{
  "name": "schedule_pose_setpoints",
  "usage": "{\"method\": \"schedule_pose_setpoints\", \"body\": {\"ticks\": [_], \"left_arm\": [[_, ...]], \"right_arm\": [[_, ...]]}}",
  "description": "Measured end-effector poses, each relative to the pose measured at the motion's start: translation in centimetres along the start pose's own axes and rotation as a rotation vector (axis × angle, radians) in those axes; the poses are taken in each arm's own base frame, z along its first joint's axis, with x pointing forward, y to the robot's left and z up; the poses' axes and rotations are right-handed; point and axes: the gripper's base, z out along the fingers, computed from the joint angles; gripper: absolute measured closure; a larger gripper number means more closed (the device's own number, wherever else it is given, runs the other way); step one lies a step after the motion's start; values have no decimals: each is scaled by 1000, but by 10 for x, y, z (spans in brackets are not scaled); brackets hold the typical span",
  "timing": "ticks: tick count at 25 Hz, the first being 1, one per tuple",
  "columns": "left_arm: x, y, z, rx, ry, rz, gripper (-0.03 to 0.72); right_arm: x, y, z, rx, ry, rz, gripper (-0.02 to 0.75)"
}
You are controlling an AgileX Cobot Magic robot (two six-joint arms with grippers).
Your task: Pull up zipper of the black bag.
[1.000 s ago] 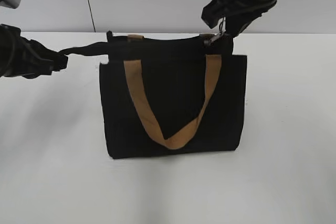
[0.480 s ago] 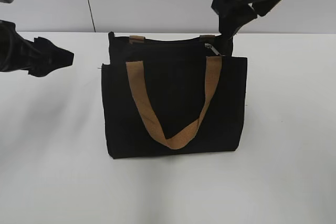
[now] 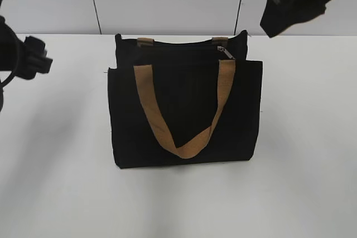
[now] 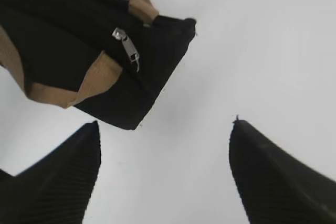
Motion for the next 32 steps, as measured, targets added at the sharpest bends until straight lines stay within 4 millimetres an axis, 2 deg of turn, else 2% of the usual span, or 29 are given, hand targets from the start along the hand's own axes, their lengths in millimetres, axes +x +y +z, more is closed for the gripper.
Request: {"method": "schedule_pose_setpoints", "body": {"ticks": [3, 6, 11, 16, 19, 24, 28, 32], "left_arm": [[12, -2, 2, -21, 200, 34, 119], [8, -7, -10, 61, 274, 16, 119], [-8, -2, -63, 149, 249, -11, 119], [0, 11, -122, 231, 265, -33, 120], [16, 24, -159, 302, 245, -67, 123], [56, 32, -192, 421, 264, -69, 124], [86, 35, -206, 487, 204, -43, 125], [108, 33, -207, 525, 170, -23, 132]], "right_arm": [[18, 6, 2, -40, -5, 12, 159], [35, 9, -1, -52, -1, 15, 159], [79, 12, -18, -52, -13, 16, 156], [143, 19, -29, -52, -10, 34, 155], [186, 23, -36, -50, -37, 49, 155], [241, 30, -34, -50, -53, 57, 154], [266, 33, -33, -45, -105, 61, 153], [283, 37, -25, -54, -124, 25, 153]]}}
